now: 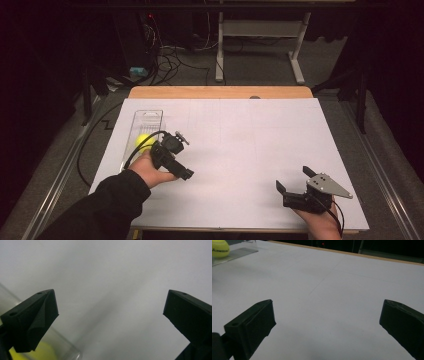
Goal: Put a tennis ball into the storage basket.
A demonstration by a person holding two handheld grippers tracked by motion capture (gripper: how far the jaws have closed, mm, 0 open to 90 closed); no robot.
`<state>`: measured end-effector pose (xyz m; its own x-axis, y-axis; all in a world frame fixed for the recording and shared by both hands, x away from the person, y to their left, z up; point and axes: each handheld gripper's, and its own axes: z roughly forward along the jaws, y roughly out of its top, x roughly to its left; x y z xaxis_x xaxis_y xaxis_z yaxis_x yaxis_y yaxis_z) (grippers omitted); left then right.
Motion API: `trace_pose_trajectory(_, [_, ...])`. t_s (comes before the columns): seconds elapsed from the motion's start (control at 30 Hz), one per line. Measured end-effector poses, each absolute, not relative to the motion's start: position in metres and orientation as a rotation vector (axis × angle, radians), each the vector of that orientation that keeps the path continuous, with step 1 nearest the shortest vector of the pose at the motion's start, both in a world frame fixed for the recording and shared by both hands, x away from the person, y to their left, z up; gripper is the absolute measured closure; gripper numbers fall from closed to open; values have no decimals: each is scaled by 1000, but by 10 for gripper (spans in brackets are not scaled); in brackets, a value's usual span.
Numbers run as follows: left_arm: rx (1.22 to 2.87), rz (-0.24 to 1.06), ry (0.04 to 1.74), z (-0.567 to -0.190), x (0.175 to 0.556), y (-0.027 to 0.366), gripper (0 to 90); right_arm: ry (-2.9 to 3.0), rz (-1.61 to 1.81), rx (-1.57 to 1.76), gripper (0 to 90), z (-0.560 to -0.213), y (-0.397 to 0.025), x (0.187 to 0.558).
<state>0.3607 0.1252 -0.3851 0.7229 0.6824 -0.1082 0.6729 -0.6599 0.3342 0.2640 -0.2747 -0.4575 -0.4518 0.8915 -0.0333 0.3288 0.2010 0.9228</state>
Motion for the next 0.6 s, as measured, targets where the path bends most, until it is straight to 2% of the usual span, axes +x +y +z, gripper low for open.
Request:
trace_pose_trajectory(0.27, [2440, 36, 988, -418, 351, 116, 7, 1897, 1241, 1128, 1, -458, -273, 263])
trace_pose_trajectory(0.47, [2270, 86, 915, -429, 339, 117, 9, 1902, 1253, 1120, 0, -458, -271, 263])
trace_pose_trajectory(0.6, [2157, 174, 865, -431, 330, 122, 4, 1901, 1264, 1104, 0, -457, -269, 262])
